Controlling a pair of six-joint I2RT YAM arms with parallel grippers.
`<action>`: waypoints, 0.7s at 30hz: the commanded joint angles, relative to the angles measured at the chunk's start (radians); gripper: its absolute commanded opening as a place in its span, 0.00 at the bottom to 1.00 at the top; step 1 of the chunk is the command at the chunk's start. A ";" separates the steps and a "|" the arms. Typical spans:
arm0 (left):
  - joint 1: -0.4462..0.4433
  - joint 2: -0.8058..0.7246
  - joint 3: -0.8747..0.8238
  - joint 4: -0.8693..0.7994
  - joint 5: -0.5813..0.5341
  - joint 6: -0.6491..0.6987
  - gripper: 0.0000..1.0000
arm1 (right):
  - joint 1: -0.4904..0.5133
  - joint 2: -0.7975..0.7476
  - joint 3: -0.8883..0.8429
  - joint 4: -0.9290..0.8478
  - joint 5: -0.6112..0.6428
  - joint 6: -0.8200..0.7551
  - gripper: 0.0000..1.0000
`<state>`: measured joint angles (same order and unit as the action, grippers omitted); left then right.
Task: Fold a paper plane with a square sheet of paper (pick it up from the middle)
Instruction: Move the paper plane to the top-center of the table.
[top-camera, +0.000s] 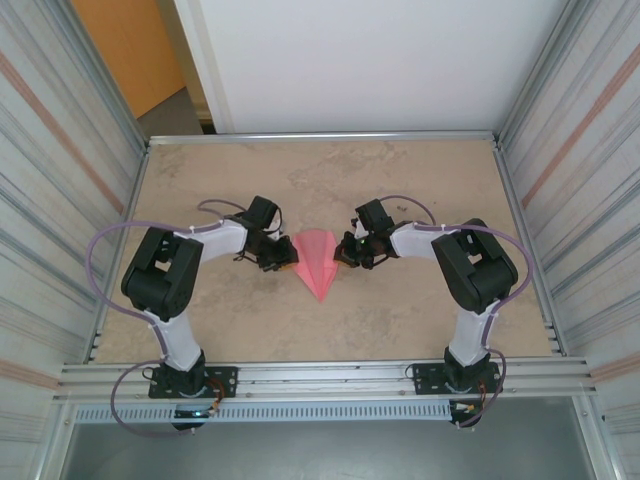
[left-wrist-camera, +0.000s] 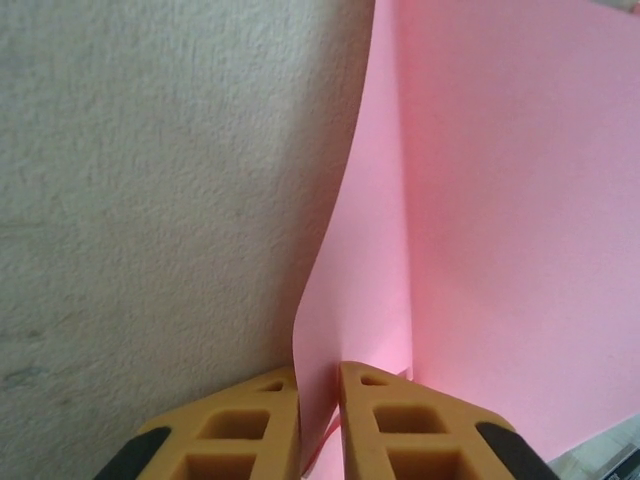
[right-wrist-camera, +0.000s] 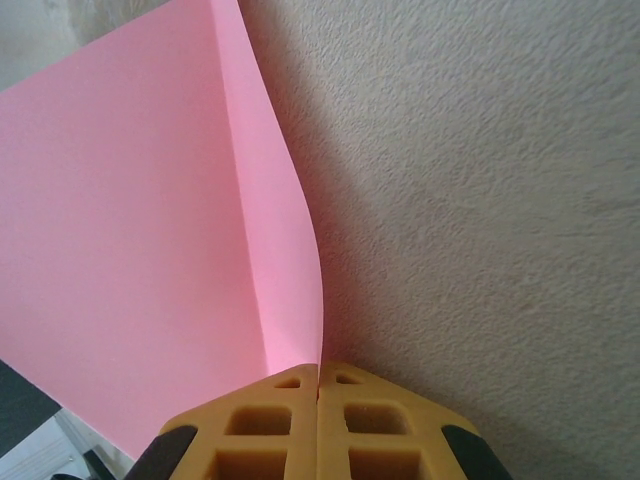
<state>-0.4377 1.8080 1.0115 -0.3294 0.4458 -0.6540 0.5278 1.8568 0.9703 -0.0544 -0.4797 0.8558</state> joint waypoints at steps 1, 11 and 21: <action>0.007 -0.037 0.027 -0.051 -0.015 0.019 0.20 | -0.006 0.008 0.014 -0.024 -0.013 0.015 0.02; -0.040 -0.255 -0.095 0.049 0.046 -0.070 0.31 | 0.008 0.000 0.022 -0.006 -0.034 0.023 0.02; -0.102 -0.130 -0.011 0.079 0.100 -0.051 0.32 | 0.015 0.009 0.025 0.001 -0.040 0.026 0.02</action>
<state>-0.5343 1.6478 0.9501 -0.2417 0.5247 -0.7216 0.5335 1.8576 0.9707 -0.0525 -0.4995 0.8604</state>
